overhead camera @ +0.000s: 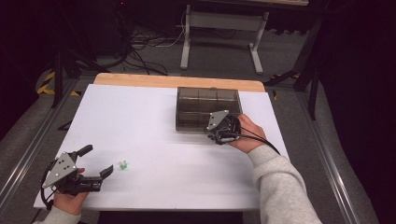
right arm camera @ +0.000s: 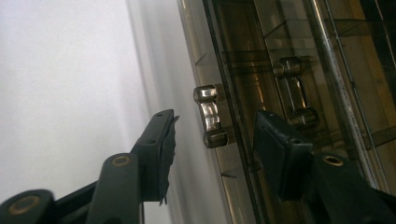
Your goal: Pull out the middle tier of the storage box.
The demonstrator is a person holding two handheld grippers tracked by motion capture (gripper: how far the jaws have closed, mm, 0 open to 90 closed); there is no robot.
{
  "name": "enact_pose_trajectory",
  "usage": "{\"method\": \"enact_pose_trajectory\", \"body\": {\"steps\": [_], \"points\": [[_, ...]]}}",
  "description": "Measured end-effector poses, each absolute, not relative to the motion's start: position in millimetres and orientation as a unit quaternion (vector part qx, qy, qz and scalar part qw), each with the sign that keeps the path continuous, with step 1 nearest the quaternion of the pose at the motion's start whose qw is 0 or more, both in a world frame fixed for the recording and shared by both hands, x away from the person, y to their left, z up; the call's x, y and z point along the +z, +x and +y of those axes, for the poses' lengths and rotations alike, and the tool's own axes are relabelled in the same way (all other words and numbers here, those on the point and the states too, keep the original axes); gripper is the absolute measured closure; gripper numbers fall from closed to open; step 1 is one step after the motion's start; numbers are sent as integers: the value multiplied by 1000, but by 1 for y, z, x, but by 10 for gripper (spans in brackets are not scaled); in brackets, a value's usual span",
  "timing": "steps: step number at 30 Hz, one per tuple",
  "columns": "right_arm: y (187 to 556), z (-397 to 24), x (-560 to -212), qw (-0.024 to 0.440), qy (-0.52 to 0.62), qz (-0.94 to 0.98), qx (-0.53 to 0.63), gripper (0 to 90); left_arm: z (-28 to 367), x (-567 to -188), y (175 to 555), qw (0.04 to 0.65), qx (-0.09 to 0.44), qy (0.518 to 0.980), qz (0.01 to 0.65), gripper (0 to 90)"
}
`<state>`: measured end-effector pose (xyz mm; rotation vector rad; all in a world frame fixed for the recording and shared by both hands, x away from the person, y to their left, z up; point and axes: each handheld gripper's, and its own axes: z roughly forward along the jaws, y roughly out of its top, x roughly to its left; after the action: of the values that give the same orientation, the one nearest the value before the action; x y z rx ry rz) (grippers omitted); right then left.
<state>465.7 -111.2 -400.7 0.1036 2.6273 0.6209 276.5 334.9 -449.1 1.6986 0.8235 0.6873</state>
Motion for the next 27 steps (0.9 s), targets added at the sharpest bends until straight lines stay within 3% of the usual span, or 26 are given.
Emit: {"method": "enact_pose_trajectory", "body": {"steps": [14, 17, 27], "points": [[472, -102, -413, 226, 23, 955, 192, 609, 335, -449, 277, 536, 287, 713, 348, 5], [473, -100, -414, 235, 25, 954, 183, 673, 334, -449, 277, 538, 286, 712, 349, 5], [470, -99, -412, 243, 16, 954, 174, 691, 335, -449, 276, 538, 286, 713, 348, 5]]}}
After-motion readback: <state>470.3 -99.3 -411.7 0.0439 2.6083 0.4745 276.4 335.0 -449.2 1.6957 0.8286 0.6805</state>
